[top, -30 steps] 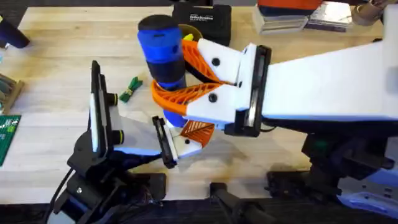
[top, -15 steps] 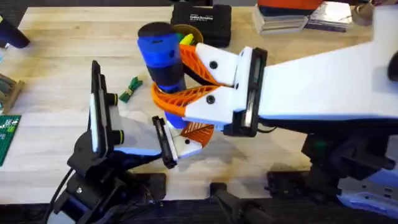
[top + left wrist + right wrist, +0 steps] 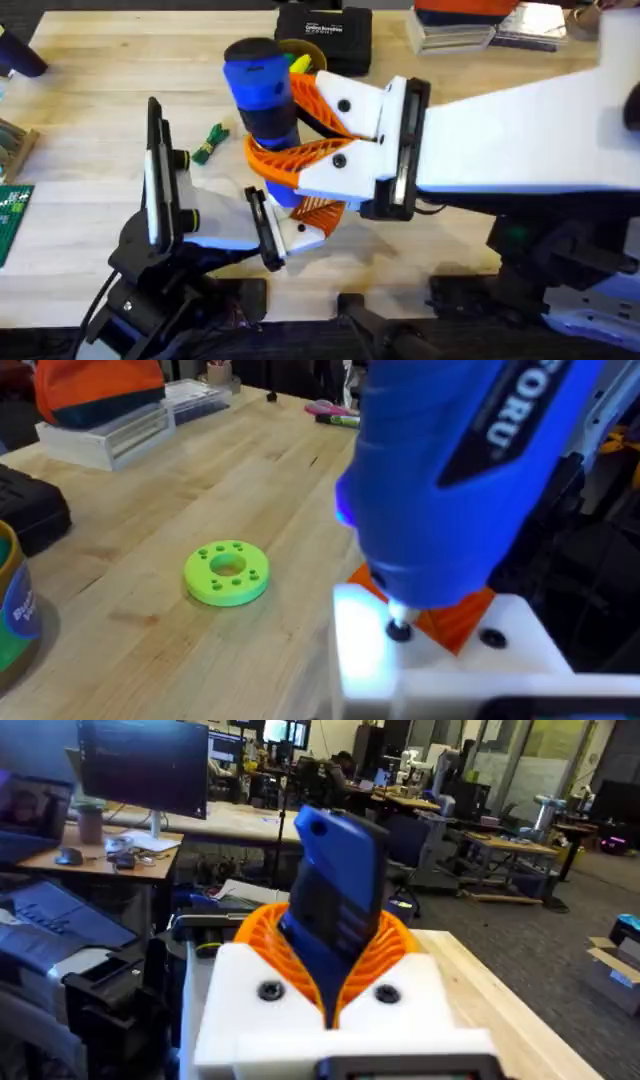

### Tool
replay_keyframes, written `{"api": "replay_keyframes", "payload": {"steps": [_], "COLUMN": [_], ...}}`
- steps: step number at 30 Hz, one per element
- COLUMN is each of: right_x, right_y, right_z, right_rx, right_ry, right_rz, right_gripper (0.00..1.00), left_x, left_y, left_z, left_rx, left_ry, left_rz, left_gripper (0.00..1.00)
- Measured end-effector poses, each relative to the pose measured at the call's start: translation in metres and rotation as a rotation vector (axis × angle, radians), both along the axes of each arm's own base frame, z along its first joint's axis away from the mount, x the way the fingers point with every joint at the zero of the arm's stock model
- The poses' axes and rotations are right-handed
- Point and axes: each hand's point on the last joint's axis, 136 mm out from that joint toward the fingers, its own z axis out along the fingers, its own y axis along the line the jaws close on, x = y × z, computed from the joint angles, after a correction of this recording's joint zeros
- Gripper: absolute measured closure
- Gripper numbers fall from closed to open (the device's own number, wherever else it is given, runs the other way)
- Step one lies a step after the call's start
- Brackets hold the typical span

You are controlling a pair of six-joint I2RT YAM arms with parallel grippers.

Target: Pick up the gripper from the table and insert it into the empty holder that is missing its gripper. Then pick up a screw, insert it into the mounting hole, and use the screwdriver to tighten it. Finally, clean up the table by picking up the vegetable and placing it into the bucket.

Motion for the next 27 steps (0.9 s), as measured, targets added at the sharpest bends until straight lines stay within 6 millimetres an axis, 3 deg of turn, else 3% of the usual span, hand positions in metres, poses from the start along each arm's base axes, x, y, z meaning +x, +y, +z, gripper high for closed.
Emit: {"api": "replay_keyframes", "payload": {"steps": [13, 18, 20, 27], "right_x": [-0.001, -0.01, -0.01, 0.002], "right_y": [-0.001, -0.019, -0.026, -0.025], "right_z": [0.005, 0.048, 0.056, 0.045], "right_rx": [0.018, 0.188, 0.213, 0.168], "right_ry": [-0.013, -0.133, -0.153, -0.115], "right_rz": [0.0, -0.006, -0.02, -0.044], "right_gripper": [0.971, 0.971, 0.971, 0.971], "left_x": [0.0, 0.0, 0.0, 0.0], "left_y": [0.0, 0.0, 0.0, 0.0], "left_z": [0.0, 0.0, 0.0, 0.0], "left_rx": [0.0, 0.0, 0.0, 0.0], "left_ry": [-0.001, -0.001, -0.001, -0.001], "left_rz": [0.0, 0.0, 0.0, 0.0], "left_gripper": [0.995, 0.995, 0.995, 0.995]}}
